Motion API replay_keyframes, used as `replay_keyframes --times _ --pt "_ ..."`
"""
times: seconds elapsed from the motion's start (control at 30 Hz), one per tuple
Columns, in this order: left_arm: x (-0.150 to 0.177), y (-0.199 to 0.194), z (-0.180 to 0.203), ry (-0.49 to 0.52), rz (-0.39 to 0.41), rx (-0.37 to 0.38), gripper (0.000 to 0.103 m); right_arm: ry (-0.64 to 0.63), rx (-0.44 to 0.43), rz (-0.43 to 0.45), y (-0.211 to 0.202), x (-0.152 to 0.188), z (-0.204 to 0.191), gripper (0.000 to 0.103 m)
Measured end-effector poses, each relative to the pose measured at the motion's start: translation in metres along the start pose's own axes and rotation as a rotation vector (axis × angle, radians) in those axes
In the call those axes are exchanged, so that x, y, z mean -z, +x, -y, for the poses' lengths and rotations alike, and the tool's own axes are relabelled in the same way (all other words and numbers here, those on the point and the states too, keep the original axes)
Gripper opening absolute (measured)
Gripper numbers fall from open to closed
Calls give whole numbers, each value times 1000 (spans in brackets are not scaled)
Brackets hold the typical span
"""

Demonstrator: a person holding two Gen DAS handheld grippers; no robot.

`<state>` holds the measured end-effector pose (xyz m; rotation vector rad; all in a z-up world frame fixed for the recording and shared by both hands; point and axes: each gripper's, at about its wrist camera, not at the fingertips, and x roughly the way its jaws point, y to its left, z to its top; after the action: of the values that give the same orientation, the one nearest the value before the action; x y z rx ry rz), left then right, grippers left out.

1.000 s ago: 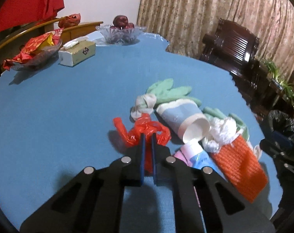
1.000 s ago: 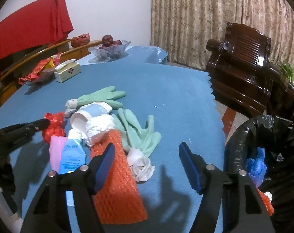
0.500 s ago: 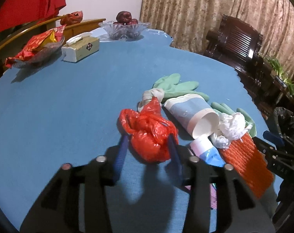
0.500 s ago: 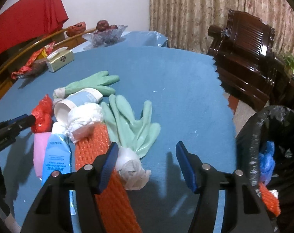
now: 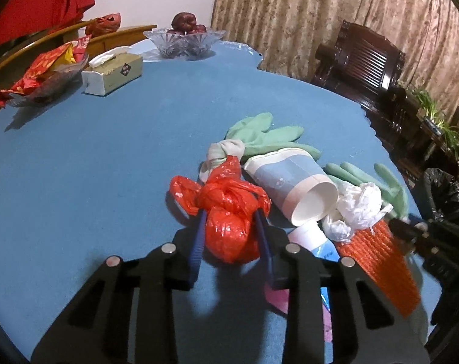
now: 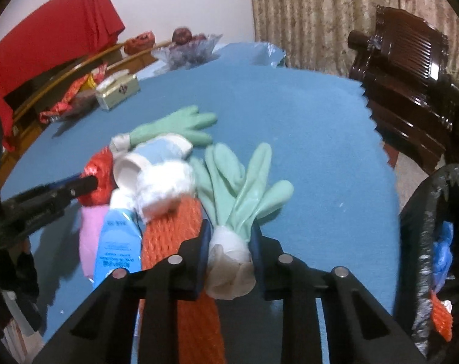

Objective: Collect trash
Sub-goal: 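Grasp the red plastic bag with the left tool while the right tool grasps the green glove, then carry the red bag and green glove over the bin and release both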

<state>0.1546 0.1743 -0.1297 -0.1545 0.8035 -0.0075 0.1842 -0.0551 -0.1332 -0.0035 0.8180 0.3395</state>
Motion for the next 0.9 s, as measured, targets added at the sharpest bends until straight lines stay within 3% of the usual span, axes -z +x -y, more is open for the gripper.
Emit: replay_keyframes --times 0.33,0.9 --pt "-14 -37 2 4 77 2 30 37 22 110 -47 -20 21 25" --pt "-43 -88 63 94 179 93 29 28 34 264 -114 -45 20 25"
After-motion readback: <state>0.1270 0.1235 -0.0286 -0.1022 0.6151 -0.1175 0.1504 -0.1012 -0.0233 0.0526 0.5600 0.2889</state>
